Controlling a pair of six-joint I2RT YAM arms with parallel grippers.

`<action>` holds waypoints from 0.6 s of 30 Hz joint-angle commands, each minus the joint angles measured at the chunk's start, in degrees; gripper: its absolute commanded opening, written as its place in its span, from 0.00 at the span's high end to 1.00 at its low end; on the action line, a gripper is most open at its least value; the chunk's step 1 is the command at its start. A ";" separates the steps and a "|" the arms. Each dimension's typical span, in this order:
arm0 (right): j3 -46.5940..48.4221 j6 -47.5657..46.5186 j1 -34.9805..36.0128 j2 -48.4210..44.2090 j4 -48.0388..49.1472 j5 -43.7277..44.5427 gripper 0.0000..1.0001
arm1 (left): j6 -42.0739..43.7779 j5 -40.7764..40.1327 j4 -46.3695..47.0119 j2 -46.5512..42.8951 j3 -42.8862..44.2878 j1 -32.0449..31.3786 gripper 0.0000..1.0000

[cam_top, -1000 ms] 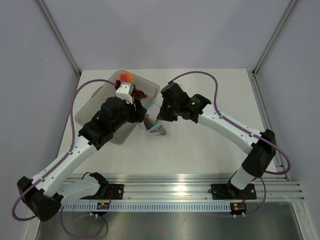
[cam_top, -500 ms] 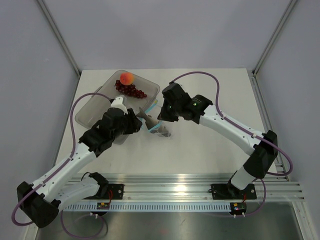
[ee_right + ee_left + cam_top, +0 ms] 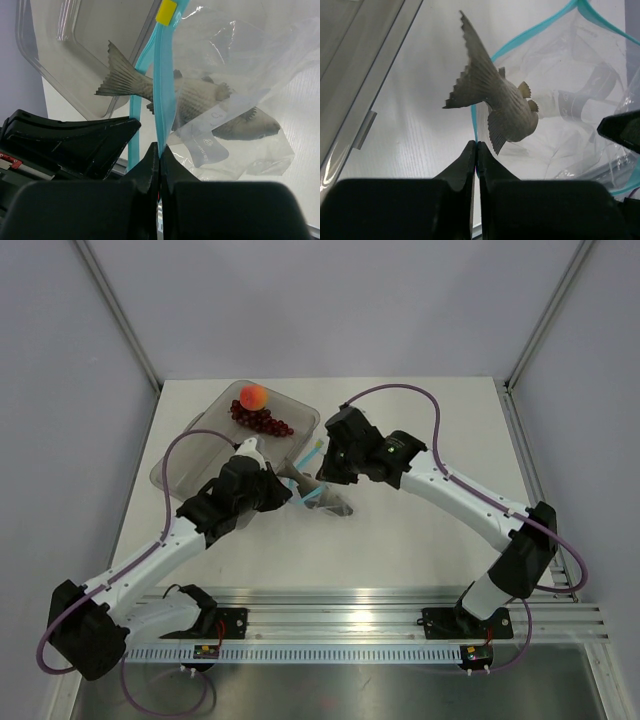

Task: Place the food in the zip-top bag and seal the zipper
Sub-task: Adjust the zipper food storage bag at the center of the board.

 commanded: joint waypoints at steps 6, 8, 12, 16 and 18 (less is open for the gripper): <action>-1.72 -0.25 -0.70 -3.87 0.04 2.10 1.00 | 7.34 6.21 1.80 1.70 12.46 0.27 1.00; 1.60 -1.04 -0.61 -4.74 -3.29 2.89 1.00 | 9.01 10.23 -0.32 2.67 16.88 0.27 1.00; 1.63 -1.75 0.36 -9.23 -2.96 4.56 1.00 | 8.67 15.18 -2.00 4.08 20.15 0.27 1.00; -5.74 -1.66 -0.52 -7.41 -1.91 6.93 1.00 | 7.53 16.06 1.07 10.13 14.64 0.27 1.00; -5.85 -0.96 -0.70 -4.50 -6.72 8.69 1.00 | 7.44 16.76 1.51 14.00 14.26 0.27 1.00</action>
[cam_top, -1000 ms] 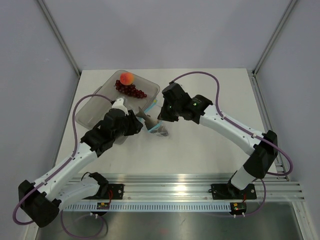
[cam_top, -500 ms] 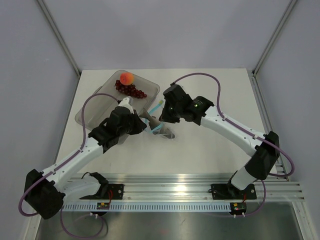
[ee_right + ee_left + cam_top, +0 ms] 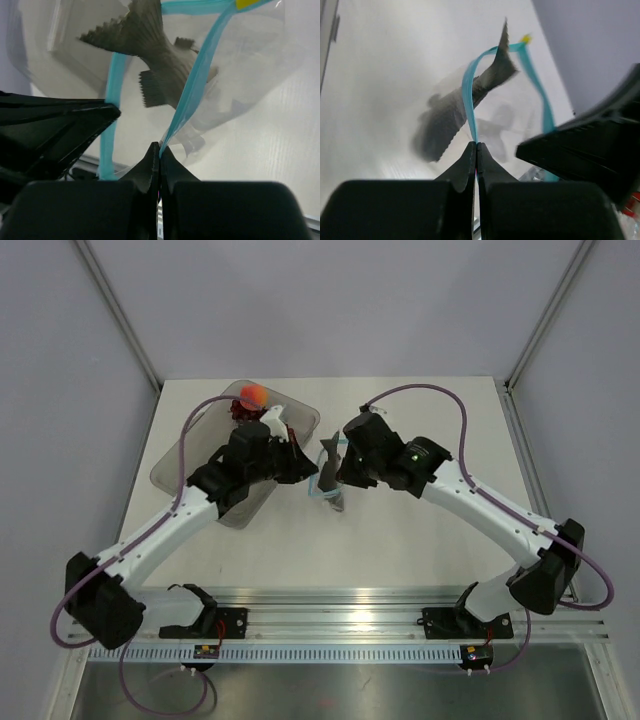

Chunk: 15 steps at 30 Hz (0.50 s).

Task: Place the food in the zip-top bag and seal the zipper
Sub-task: Adjust the zipper food storage bag at the center of the board.

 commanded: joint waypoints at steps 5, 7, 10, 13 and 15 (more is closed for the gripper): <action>-3.88 0.16 -0.46 0.29 -2.71 4.91 1.00 | 0.97 5.75 -0.82 3.47 0.02 -0.41 1.00; -4.85 0.07 -0.46 -0.69 -2.34 6.40 1.00 | 2.19 3.82 -2.14 3.03 1.08 -0.41 1.00; -5.38 -0.37 -1.77 2.37 -3.39 7.47 1.00 | 2.55 4.32 -2.41 5.92 0.90 -0.41 1.00; 2.33 -0.98 -0.64 3.27 -9.62 8.08 1.00 | 1.85 8.62 -3.73 5.59 3.72 -0.68 1.00; 2.71 -1.42 0.15 0.91 -8.41 8.79 1.00 | 1.67 6.98 -3.11 2.95 4.68 -1.29 1.00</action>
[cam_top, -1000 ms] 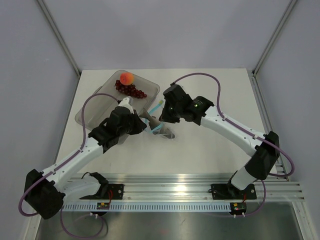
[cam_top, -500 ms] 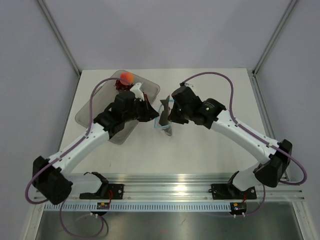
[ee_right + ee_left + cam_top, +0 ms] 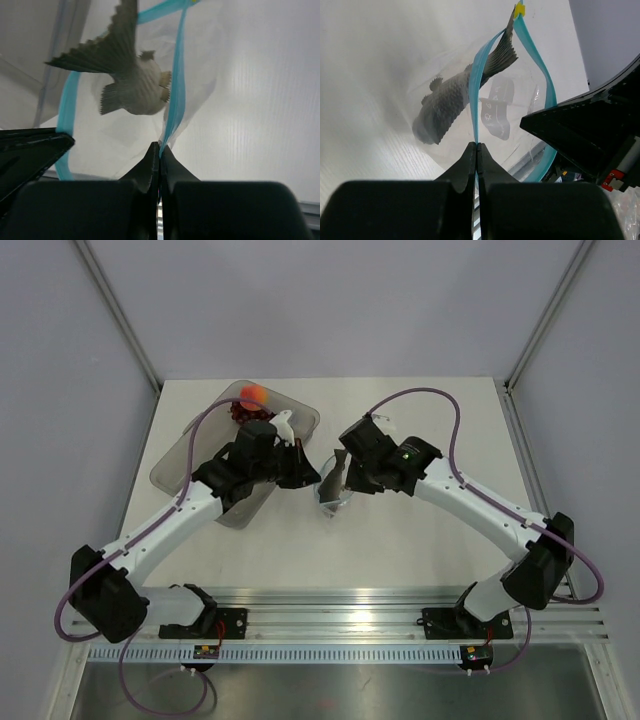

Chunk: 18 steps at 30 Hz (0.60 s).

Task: Place the food in the zip-top bag and seal the zipper
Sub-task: Adjust the zipper food storage bag at the center of the board.

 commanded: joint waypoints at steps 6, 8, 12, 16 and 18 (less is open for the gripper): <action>-5.56 0.50 -0.79 -3.52 3.93 4.08 1.00 | 3.22 -3.14 -0.87 0.82 2.63 -0.88 1.00; -3.55 1.64 -0.36 0.27 0.17 3.37 1.00 | 3.04 1.07 -0.44 3.03 2.01 -1.05 1.00; -2.58 2.35 1.14 -3.32 1.64 3.72 1.00 | 2.25 1.70 0.27 -1.35 3.23 -2.37 1.00; -3.10 2.53 1.32 -6.75 1.82 5.21 1.00 | 3.57 -0.40 -1.32 -2.77 4.65 -2.46 1.00; -5.38 2.79 1.32 -6.41 2.69 6.52 1.00 | 3.66 -1.29 0.17 -0.41 1.06 -2.46 1.00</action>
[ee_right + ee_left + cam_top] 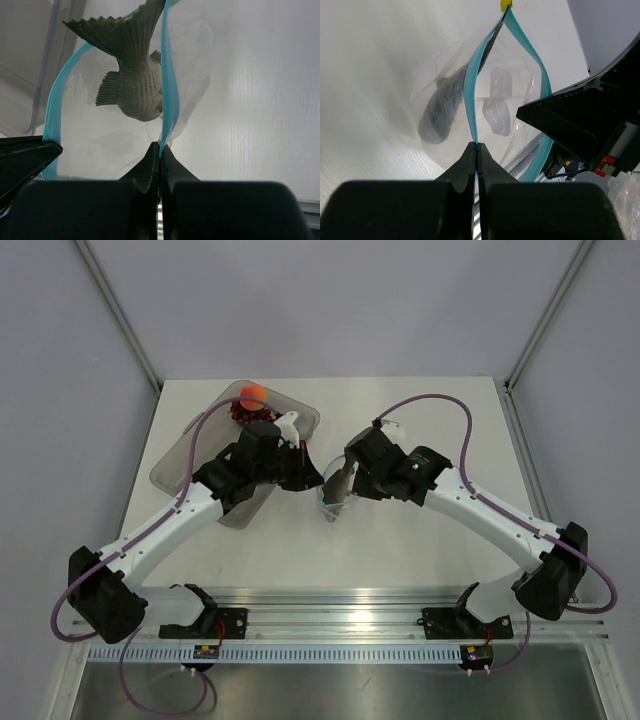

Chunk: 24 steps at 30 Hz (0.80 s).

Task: Place the food in the zip-top bag and seal the zipper
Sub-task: Adjust the zipper food storage bag at the center of the board.

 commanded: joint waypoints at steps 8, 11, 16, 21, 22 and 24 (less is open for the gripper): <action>4.01 0.98 0.14 -1.01 -6.93 9.13 0.99 | 2.04 4.01 0.67 0.56 3.28 -0.32 1.00; 2.88 0.54 0.14 -4.97 -5.17 10.62 0.95 | 3.18 3.04 -1.35 -0.77 6.54 -0.32 1.00; -3.80 2.90 0.14 -1.30 -2.88 8.45 0.93 | 1.08 10.14 5.83 5.37 -1.34 -0.58 1.00; -2.41 3.79 0.14 1.27 -3.23 6.32 0.91 | 1.25 13.58 5.86 11.89 0.82 -3.13 1.00; -1.44 3.27 0.22 -0.30 -3.06 6.15 0.93 | 1.69 13.23 4.55 11.19 2.23 -3.13 1.00; -0.12 2.74 0.22 -2.42 -3.05 6.32 0.99 | 3.26 11.22 2.61 8.48 8.02 -3.13 1.00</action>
